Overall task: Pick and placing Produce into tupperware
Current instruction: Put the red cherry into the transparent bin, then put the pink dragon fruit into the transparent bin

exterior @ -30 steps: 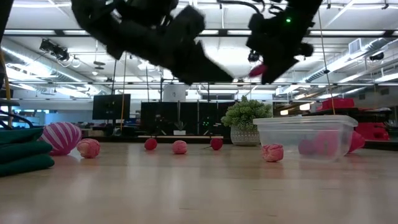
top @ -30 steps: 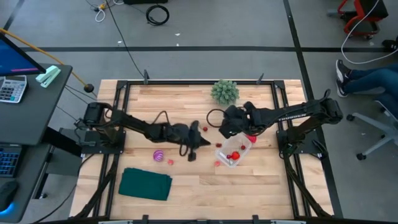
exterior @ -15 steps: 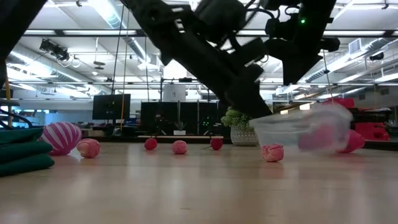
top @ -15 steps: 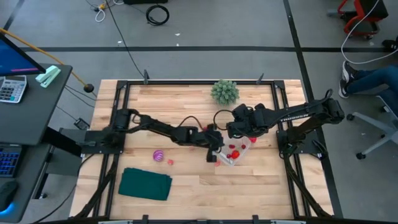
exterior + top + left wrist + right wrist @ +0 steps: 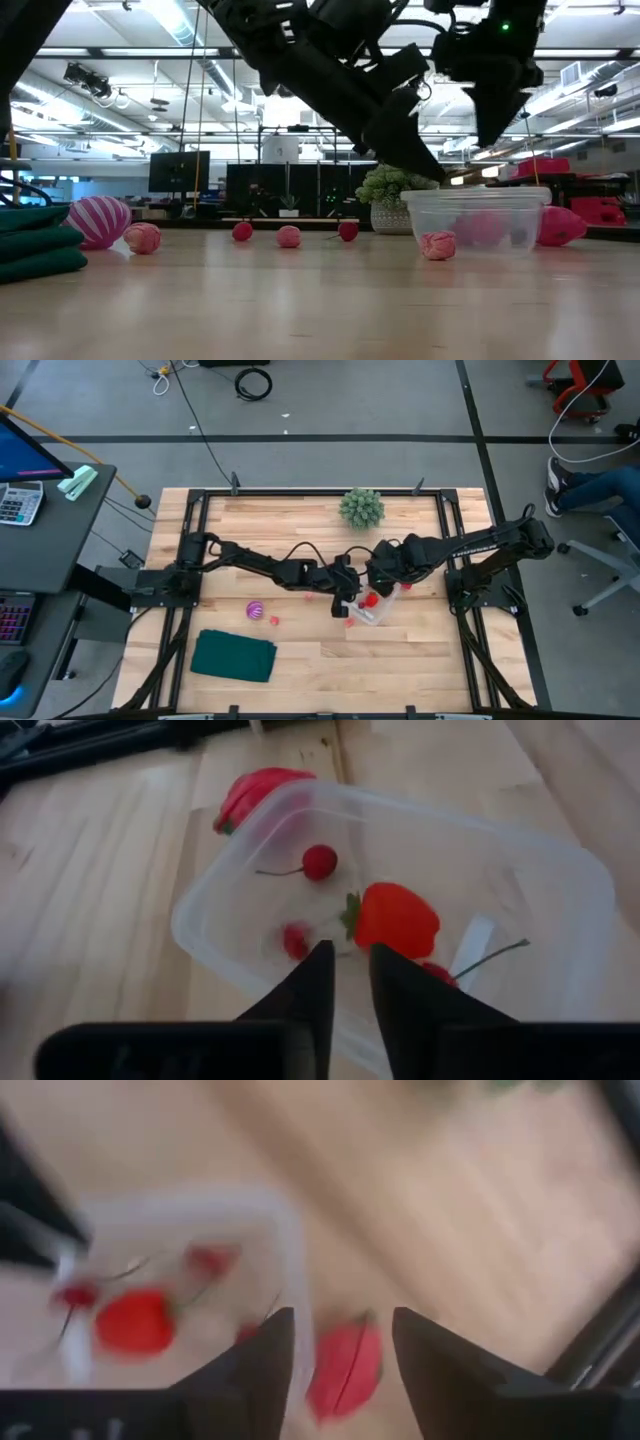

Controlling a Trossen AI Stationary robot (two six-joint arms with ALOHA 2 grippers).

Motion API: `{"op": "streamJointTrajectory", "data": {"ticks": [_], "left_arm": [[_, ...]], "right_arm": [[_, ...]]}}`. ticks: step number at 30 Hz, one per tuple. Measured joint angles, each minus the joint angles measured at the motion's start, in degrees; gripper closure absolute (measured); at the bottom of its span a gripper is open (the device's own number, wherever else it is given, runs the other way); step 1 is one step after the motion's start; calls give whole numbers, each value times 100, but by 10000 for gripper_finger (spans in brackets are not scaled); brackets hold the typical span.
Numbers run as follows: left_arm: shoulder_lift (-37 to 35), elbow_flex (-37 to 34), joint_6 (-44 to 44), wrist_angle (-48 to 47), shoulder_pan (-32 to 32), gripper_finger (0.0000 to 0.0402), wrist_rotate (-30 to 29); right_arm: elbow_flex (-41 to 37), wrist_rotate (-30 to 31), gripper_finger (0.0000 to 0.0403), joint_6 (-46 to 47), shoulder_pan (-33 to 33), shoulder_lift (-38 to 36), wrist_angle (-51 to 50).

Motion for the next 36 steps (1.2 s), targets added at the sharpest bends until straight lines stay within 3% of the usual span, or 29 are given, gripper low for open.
{"op": "streamJointTrajectory", "data": {"ticks": [5,9,16,24,31,36], "left_arm": [[-35,0,31,-79,-2,287,-1],[-302,4,130,-617,2,269,-2],[-1153,2,282,-2019,152,263,-217],[-2163,2,284,-3418,453,277,-216],[-2920,2,241,-3754,887,279,-234],[-3162,0,252,-3662,1114,281,-218]], "right_arm": [[0,-992,180,84,2,0,-790],[-2,-1075,152,753,38,0,-1395],[-205,-1303,128,833,162,0,-662],[-1114,-1565,125,1127,162,2,-456],[-1558,-1721,125,939,163,4,74],[-1560,-1405,125,790,146,2,315]]}}
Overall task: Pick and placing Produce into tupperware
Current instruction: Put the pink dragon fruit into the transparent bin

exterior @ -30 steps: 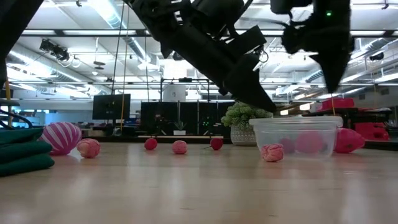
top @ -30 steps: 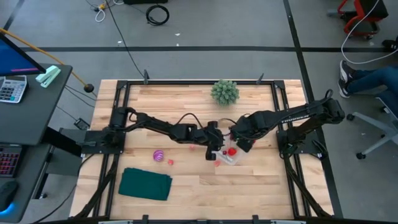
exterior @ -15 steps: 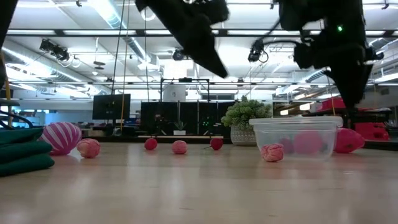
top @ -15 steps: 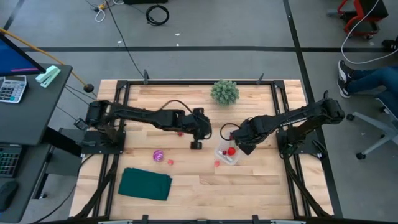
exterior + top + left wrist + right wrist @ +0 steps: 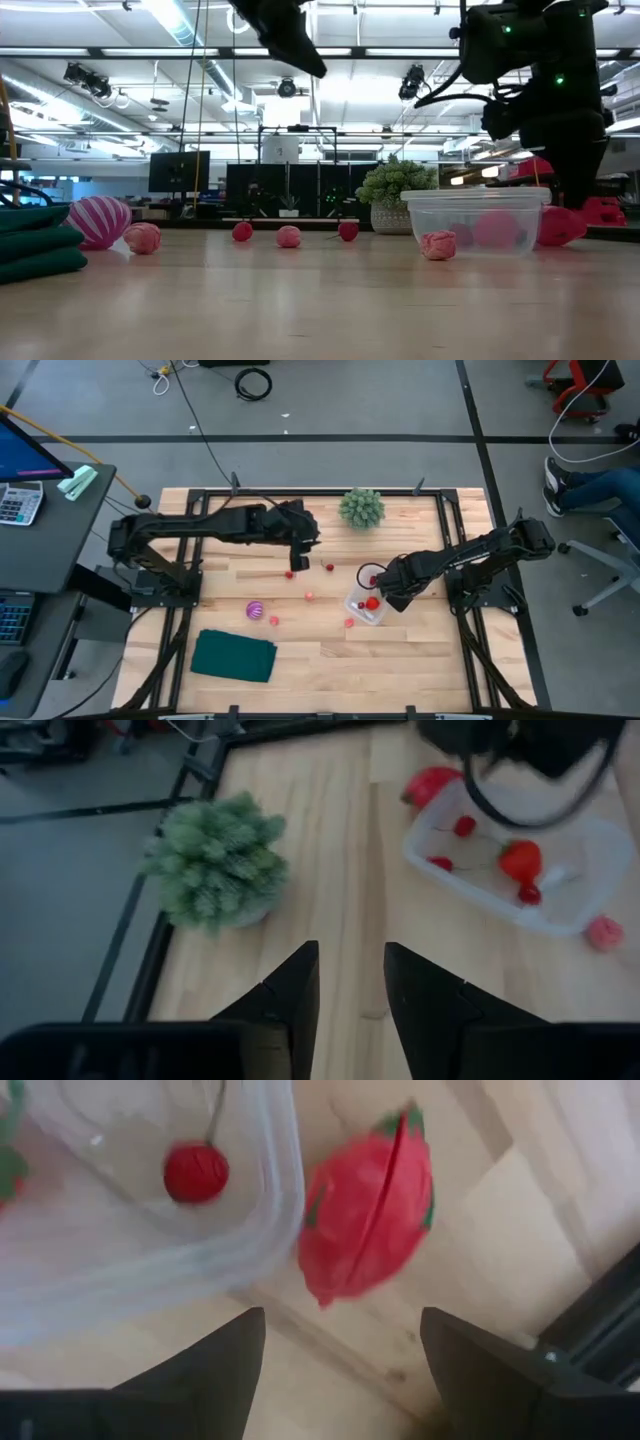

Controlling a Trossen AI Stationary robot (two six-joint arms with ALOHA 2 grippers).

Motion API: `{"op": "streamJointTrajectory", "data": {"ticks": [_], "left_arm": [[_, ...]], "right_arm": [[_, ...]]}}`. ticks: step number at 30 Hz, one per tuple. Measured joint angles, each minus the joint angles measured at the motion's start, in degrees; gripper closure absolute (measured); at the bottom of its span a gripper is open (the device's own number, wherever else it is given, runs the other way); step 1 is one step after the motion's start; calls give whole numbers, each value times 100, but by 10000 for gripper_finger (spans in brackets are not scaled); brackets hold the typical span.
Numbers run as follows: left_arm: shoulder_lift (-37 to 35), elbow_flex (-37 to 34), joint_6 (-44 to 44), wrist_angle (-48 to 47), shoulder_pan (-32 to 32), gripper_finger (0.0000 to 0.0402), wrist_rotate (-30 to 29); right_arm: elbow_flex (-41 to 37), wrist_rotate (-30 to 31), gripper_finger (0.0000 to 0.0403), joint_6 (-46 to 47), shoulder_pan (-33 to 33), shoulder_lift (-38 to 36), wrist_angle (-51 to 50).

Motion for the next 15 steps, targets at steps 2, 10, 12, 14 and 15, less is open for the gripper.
{"op": "streamJointTrajectory", "data": {"ticks": [2,10,12,14,15], "left_arm": [[-53,0,-2,-14,65,284,-4],[-84,0,9,-90,119,288,1],[-84,0,31,-97,114,288,1],[-84,0,31,-92,114,289,-1],[-84,0,31,-92,114,290,-1]], "right_arm": [[-12,69,125,5,-58,4,162],[-279,132,125,10,-411,22,483],[-460,140,125,-42,-509,24,653],[-616,219,125,-134,-607,24,870],[-680,239,125,-177,-650,24,1010]]}}
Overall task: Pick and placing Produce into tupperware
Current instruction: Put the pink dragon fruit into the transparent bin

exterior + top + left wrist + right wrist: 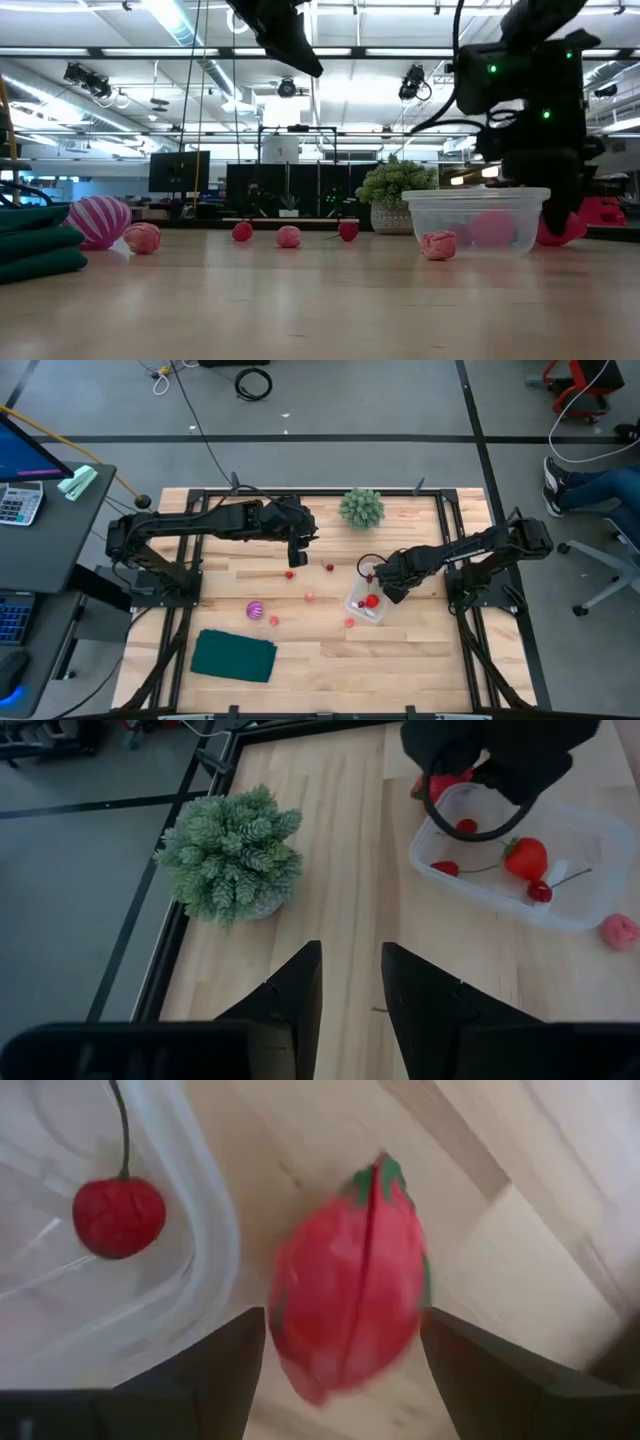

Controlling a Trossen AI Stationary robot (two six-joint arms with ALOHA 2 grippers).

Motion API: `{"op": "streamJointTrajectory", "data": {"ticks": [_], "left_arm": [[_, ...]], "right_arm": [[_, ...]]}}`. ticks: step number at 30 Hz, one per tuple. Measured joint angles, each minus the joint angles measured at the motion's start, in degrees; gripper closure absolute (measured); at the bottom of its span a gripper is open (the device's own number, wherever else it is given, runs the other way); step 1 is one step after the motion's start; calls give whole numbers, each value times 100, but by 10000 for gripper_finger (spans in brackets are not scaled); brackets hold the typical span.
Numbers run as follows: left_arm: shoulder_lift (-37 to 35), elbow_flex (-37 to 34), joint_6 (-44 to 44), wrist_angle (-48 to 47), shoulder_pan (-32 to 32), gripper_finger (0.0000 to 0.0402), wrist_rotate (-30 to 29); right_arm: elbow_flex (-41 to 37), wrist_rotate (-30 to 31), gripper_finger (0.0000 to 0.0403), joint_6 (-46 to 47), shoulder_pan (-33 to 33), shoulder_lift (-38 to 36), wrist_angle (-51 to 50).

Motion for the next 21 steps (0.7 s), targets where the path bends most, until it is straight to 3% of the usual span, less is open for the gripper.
{"op": "streamJointTrajectory", "data": {"ticks": [8,21], "left_arm": [[2,0,8,60,0,288,0],[4,0,15,91,0,294,-2]], "right_arm": [[-212,122,125,-397,-319,0,1042],[-212,-116,144,-580,-291,0,1004]]}}
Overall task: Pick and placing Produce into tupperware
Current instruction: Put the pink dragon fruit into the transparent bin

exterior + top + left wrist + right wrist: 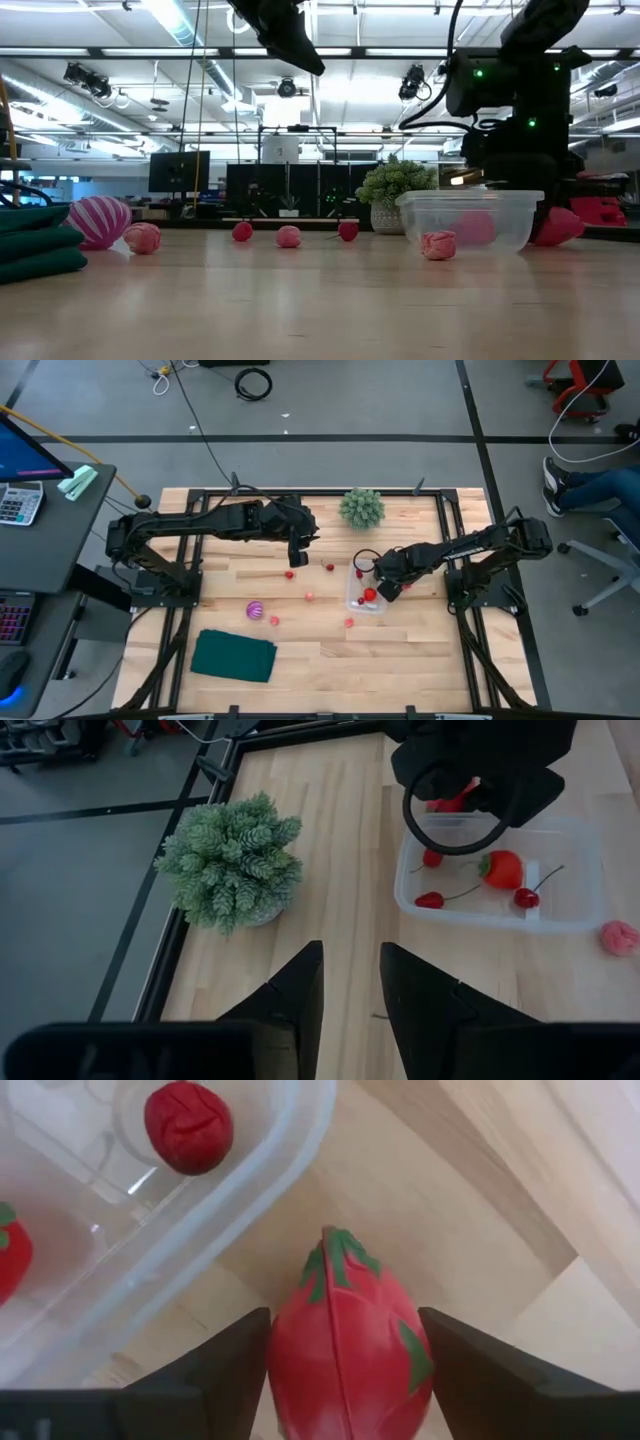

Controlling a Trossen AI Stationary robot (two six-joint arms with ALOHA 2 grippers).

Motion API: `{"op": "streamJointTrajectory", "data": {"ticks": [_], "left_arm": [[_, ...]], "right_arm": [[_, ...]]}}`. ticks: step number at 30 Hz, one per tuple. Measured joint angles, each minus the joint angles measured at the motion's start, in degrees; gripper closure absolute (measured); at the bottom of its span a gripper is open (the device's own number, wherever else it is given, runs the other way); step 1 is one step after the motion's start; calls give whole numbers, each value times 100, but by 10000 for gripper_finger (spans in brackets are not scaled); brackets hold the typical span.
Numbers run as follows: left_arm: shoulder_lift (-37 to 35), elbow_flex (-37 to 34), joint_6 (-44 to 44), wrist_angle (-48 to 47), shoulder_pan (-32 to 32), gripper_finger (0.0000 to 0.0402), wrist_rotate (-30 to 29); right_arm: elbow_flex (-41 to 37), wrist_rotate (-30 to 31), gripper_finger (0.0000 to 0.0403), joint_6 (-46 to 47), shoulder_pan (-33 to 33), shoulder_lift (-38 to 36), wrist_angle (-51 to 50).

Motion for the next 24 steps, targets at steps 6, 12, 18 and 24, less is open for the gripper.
{"op": "streamJointTrajectory", "data": {"ticks": [6,12,18,24], "left_arm": [[2,0,0,2,0,294,0],[2,0,0,9,0,294,0],[2,0,2,10,0,294,0],[2,0,48,17,0,294,-2]], "right_arm": [[0,-2,155,26,-1,0,2],[2,-2,162,128,-1,-2,1],[2,-36,159,222,-1,-2,-294],[2,-174,163,306,-1,-41,-705]]}}
